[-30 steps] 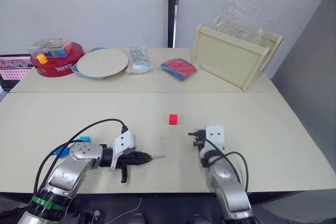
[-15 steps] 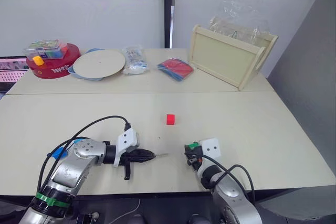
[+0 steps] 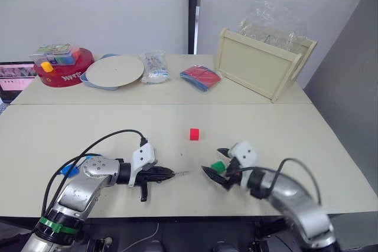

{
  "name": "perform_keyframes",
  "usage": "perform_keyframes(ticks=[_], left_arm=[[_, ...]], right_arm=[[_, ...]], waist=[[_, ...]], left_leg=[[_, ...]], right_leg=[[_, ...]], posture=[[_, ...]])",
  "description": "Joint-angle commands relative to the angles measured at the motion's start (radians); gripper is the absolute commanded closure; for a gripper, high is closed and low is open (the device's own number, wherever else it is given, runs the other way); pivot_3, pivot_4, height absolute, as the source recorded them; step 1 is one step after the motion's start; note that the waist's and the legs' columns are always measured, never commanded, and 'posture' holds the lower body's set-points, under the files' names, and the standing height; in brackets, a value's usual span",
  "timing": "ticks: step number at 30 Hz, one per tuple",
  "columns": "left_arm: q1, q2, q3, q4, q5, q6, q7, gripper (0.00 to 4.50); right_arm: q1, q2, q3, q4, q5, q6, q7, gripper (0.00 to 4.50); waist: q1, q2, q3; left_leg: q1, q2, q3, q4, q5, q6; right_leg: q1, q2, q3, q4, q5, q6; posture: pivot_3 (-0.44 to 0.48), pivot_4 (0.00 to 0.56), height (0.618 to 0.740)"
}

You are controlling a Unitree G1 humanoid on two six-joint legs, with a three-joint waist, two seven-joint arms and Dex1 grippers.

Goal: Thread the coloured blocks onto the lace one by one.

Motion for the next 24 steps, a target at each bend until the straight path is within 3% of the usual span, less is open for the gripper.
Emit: perform_keyframes(ticks=[1, 6, 13, 16, 21, 23, 24], left_arm=[[0.002, 0.000, 0.010, -0.040, -0.012, 0.001, 0.010, 4.50], [0.009, -0.004, 0.009, -0.051, -0.013, 0.008, 0.014, 4.50], [0.034, 0.001, 0.011, -0.101, -0.023, 0.034, 0.023, 4.50], [0.042, 0.002, 0.012, -0.118, -0.027, 0.045, 0.026, 4.50], [0.050, -0.001, 0.013, -0.140, -0.032, 0.059, 0.035, 4.50], [0.053, 0.000, 0.012, -0.148, -0.034, 0.062, 0.041, 4.50], [0.053, 0.000, 0.010, -0.151, -0.034, 0.063, 0.044, 4.50]], right_arm=[[-0.101, -0.088, 0.045, 0.130, 0.020, -0.087, 0.240, 0.09], [-0.289, -0.107, 0.167, 0.465, -0.121, -0.372, 0.444, 0.09], [-0.447, -0.057, 0.230, 0.850, -0.243, -0.704, 0.584, 0.09], [-0.467, -0.039, 0.217, 0.914, -0.246, -0.758, 0.613, 0.88], [-0.440, -0.031, 0.199, 0.917, -0.235, -0.774, 0.629, 2.70], [-0.414, -0.028, 0.191, 0.893, -0.230, -0.759, 0.616, 3.26], [-0.403, -0.024, 0.185, 0.878, -0.228, -0.744, 0.608, 3.27]], waist=[[0.001, 0.000, 0.000], [-0.002, 0.000, 0.000], [0.001, 0.000, 0.000], [0.002, 0.000, 0.000], [0.002, 0.000, 0.000], [0.002, 0.000, 0.000], [0.002, 0.000, 0.000]], left_leg=[[0.000, 0.000, 0.000, 0.000, 0.000, 0.000], [0.000, 0.000, 0.000, 0.001, 0.000, 0.000], [-0.002, 0.000, 0.000, 0.003, 0.000, 0.000], [-0.001, 0.000, 0.000, 0.003, 0.000, 0.000], [-0.001, 0.000, 0.000, 0.004, 0.000, 0.000], [-0.001, 0.000, 0.000, 0.004, 0.000, 0.000], [-0.001, 0.000, 0.000, 0.004, 0.000, 0.000]], right_leg=[[0.000, 0.000, 0.000, 0.000, 0.000, 0.000], [0.000, 0.000, 0.000, -0.001, 0.000, 0.000], [0.000, -0.001, 0.000, -0.001, 0.000, 0.000], [0.000, -0.001, 0.000, -0.001, 0.000, 0.000], [0.001, -0.001, 0.000, -0.001, 0.000, 0.000], [0.001, -0.001, 0.000, 0.000, 0.000, 0.000], [0.001, -0.001, 0.000, 0.000, 0.000, 0.000]], posture=[[0.000, 0.150, 0.740], [0.000, 0.150, 0.740], [0.000, 0.150, 0.740], [0.000, 0.150, 0.740], [0.000, 0.150, 0.740], [0.000, 0.150, 0.740], [0.000, 0.150, 0.740]])
